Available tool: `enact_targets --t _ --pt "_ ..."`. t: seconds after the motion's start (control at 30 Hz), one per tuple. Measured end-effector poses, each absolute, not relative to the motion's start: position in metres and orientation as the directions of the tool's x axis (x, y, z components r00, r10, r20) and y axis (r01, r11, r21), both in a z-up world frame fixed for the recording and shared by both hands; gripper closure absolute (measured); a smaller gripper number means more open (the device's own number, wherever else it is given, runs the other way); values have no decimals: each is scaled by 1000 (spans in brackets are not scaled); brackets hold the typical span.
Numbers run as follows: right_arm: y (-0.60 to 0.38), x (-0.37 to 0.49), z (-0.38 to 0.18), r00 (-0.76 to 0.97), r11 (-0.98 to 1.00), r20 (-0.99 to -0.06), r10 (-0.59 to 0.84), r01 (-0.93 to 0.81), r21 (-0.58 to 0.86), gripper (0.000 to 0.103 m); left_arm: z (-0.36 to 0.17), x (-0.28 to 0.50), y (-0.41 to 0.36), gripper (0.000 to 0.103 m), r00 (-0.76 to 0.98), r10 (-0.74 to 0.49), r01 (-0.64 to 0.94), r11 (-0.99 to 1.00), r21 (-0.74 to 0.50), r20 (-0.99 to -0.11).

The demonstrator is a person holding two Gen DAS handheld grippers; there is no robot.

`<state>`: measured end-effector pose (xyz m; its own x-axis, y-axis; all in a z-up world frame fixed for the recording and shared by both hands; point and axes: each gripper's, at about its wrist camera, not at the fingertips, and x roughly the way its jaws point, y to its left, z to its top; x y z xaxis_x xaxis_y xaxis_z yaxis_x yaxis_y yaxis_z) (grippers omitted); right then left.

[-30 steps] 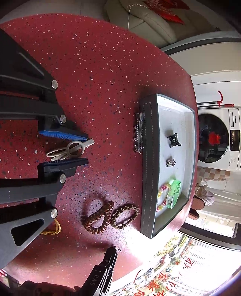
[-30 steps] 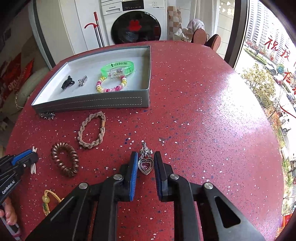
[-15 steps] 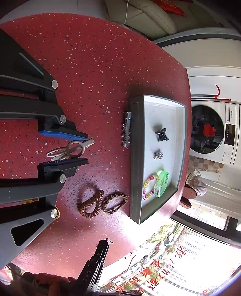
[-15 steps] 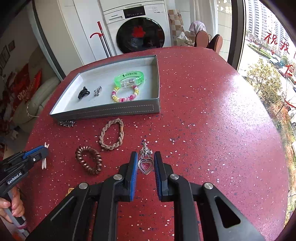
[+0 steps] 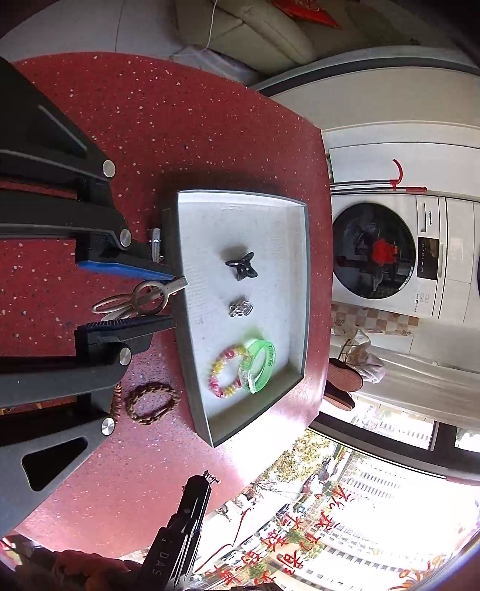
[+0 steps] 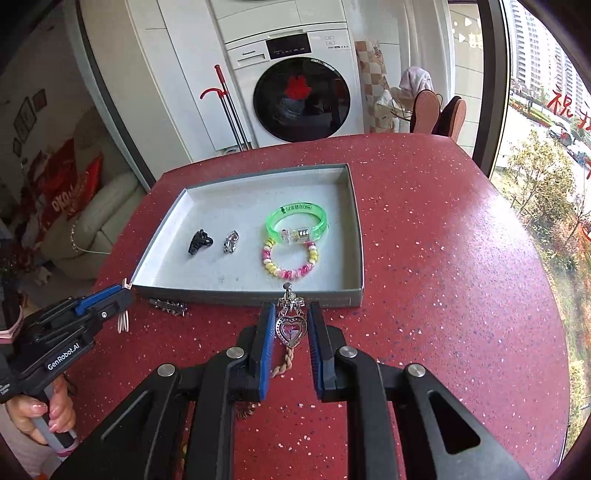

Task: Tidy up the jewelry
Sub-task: 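Carry the cream clip and pink pendant into the grey tray and open both tools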

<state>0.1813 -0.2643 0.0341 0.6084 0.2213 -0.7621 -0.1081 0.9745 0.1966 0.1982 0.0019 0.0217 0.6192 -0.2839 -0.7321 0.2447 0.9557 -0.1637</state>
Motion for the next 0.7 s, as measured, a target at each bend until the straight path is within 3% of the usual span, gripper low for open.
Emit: enact_targets --t 0.7 --pt "-243 278 -12 498 968 -831 246 -85 236 84 0 283 -13 66 589 -219 238 967 -92 -778"
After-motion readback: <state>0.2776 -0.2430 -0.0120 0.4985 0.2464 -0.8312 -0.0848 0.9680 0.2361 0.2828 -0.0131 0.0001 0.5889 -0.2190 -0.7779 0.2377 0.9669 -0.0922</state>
